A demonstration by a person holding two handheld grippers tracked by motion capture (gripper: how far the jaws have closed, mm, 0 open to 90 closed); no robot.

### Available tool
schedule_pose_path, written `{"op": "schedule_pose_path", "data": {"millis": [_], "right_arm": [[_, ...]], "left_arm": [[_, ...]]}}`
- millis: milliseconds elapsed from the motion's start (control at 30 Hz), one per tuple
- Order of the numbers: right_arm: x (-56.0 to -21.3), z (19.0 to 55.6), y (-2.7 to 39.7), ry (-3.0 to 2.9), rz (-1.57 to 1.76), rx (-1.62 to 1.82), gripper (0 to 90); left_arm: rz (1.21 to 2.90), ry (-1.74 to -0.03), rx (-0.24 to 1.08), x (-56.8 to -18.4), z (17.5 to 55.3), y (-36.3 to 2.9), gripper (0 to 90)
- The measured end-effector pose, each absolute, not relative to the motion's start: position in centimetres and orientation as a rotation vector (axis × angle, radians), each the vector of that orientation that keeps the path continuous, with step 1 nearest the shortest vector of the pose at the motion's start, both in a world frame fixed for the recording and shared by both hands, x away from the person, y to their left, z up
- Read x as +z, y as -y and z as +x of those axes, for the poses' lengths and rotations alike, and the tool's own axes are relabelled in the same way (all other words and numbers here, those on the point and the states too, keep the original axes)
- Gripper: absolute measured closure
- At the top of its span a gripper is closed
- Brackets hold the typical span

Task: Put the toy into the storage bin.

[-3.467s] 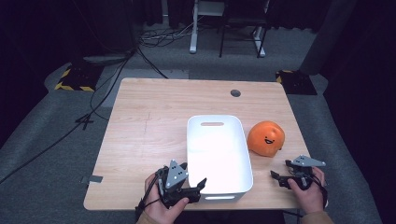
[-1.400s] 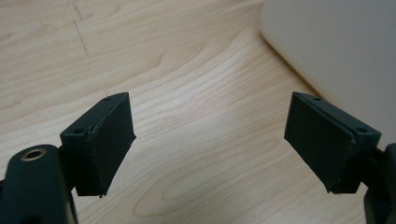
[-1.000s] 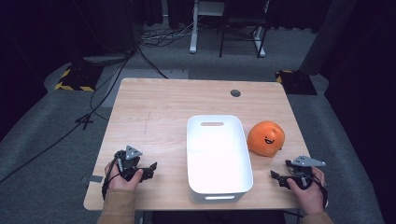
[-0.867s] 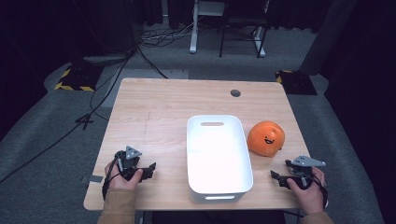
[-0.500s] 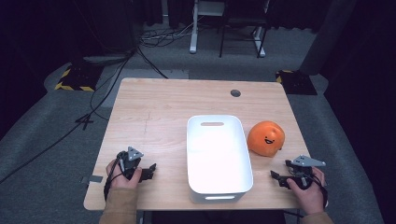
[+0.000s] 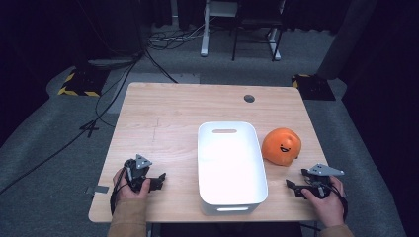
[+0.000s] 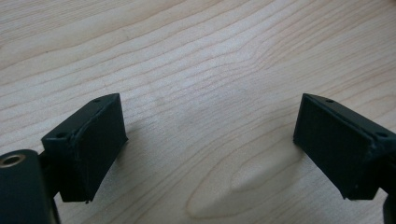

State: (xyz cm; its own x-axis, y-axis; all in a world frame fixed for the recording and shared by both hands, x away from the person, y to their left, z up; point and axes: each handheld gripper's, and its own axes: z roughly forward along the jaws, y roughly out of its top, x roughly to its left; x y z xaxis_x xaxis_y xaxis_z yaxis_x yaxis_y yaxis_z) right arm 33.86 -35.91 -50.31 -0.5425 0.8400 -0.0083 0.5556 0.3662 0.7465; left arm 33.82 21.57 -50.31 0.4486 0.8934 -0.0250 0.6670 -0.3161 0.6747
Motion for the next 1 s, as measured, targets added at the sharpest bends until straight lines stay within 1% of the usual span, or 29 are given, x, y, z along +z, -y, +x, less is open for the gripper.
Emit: {"op": "schedule_pose_path", "data": {"millis": [33, 167, 333, 467, 633, 1000], "right_arm": [[-50.2, 33.9, 35.9, -2.252, 1.207, 1.001, 27.1], [-49.3, 33.7, 35.9, -2.243, 1.191, 1.003, 28.7], [-47.4, 33.3, 35.9, -2.234, 1.168, 1.031, 36.3], [-46.1, 33.3, 36.0, -2.221, 1.138, 1.079, 39.9], [-44.4, 33.4, 36.1, -2.204, 1.119, 1.143, 42.7], [-41.8, 34.3, 35.7, -2.170, 1.073, 1.222, 47.1]], "left_arm": [[2.087, -1.299, 0.474, -50.3, 33.8, -21.6, 8.9], [2.088, -1.301, 0.474, -50.3, 33.9, -21.5, 8.0], [2.089, -1.300, 0.473, -50.3, 33.9, -21.5, 7.8], [2.089, -1.301, 0.474, -50.3, 33.9, -21.5, 7.8], [2.089, -1.301, 0.474, -50.3, 33.9, -21.5, 7.8], [2.088, -1.301, 0.474, -50.3, 33.9, -21.5, 7.8]]}}
